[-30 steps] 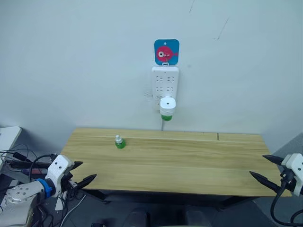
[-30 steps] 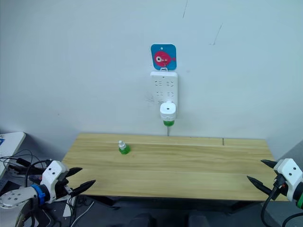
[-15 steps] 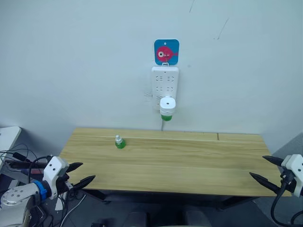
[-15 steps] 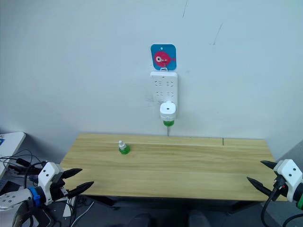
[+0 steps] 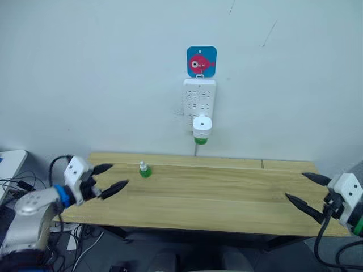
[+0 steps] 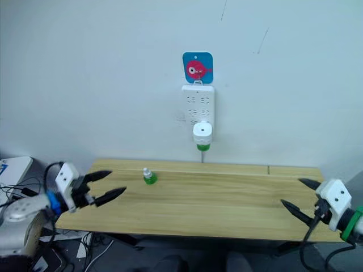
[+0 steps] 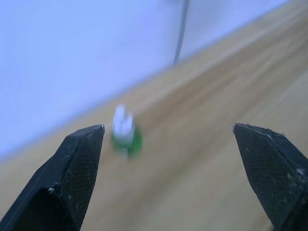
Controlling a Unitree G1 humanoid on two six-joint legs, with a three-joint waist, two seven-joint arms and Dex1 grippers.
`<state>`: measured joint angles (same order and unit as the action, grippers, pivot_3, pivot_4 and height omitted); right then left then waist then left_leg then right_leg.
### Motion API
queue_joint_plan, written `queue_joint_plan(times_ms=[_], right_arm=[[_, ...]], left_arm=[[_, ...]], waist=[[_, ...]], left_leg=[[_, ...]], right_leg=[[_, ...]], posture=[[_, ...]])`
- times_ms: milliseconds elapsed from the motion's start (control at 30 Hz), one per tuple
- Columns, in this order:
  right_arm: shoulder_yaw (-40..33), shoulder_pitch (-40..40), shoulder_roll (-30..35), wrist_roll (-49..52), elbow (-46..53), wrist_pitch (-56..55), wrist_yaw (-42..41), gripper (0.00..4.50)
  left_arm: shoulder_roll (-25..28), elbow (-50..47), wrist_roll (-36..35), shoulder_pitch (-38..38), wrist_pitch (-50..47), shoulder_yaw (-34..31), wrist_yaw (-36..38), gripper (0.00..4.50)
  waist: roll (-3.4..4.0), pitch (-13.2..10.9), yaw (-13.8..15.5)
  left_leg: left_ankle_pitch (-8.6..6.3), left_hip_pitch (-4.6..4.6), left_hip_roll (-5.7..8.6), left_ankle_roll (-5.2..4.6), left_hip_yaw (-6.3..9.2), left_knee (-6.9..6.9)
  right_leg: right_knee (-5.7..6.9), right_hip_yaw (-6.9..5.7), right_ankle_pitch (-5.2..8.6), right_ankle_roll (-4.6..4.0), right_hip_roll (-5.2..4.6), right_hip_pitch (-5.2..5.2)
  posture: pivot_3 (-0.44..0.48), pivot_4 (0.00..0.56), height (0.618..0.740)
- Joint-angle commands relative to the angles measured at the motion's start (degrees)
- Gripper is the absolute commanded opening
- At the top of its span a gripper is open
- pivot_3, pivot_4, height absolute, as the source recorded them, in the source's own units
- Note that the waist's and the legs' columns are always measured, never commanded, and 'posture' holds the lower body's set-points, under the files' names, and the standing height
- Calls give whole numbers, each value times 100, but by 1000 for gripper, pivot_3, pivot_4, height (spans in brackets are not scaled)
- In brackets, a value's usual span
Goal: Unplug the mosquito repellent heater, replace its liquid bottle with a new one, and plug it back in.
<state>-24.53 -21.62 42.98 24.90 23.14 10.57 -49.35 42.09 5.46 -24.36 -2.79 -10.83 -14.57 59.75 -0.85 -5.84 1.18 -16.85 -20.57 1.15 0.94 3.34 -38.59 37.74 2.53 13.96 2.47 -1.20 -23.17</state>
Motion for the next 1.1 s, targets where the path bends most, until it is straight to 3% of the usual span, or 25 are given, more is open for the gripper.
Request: queue_joint_plan(times_ms=[33, 233, 333, 400, 700, 1100], right_arm=[[89, 386, -24, 623, 1253, 769, 585, 4476], [410, 1237, -22, 1274, 2240, 1901, 1482, 4476], [472, 1528, 0, 1553, 2547, 2306, 1833, 4500], [518, 1651, 27, 1693, 2693, 2513, 1986, 4500], [789, 1680, 307, 1467, 3012, 3050, 2320, 4500], [951, 1719, 228, 1360, 3081, 3372, 2711, 4500]], left_arm=[[-197, -538, -315, -645, -600, 193, -308, 4500], [-666, -84, -365, -1733, -1005, 457, -526, 4500], [-871, 372, -209, -2212, -888, 625, -475, 3971], [-958, 653, -25, -2480, -782, 790, -470, 3353], [-1454, 2557, 496, -3817, 99, 1151, -233, 3353], [-1847, 4802, 1012, -5112, 1220, 1120, 27, 3353]], waist=[[0, -8, -28], [-27, -54, -177], [-46, -97, -235], [-53, -125, -284], [-63, -214, -377], [-95, -284, -611]], left_leg=[[0, 0, 0, 0, 1, 0], [0, -4, 7, 0, 4, -3], [0, -9, 9, 0, 7, -9], [0, -12, 10, 0, 12, -10], [0, -25, 13, 0, 23, -10], [0, -32, 14, -1, 26, -10]], right_leg=[[0, 0, -3, 5, 4, 0], [-1, 0, -4, 7, 15, -1], [-1, -2, -5, 7, 15, 0], [-3, -5, -5, 7, 15, 0], [-7, -12, -7, 8, 15, -7], [-11, -12, -6, 16, 14, -10]], posture=[[-19, 92, 740], [-91, 110, 740], [-114, 119, 740], [-131, 125, 740], [-187, 140, 740], [-230, 146, 740]])
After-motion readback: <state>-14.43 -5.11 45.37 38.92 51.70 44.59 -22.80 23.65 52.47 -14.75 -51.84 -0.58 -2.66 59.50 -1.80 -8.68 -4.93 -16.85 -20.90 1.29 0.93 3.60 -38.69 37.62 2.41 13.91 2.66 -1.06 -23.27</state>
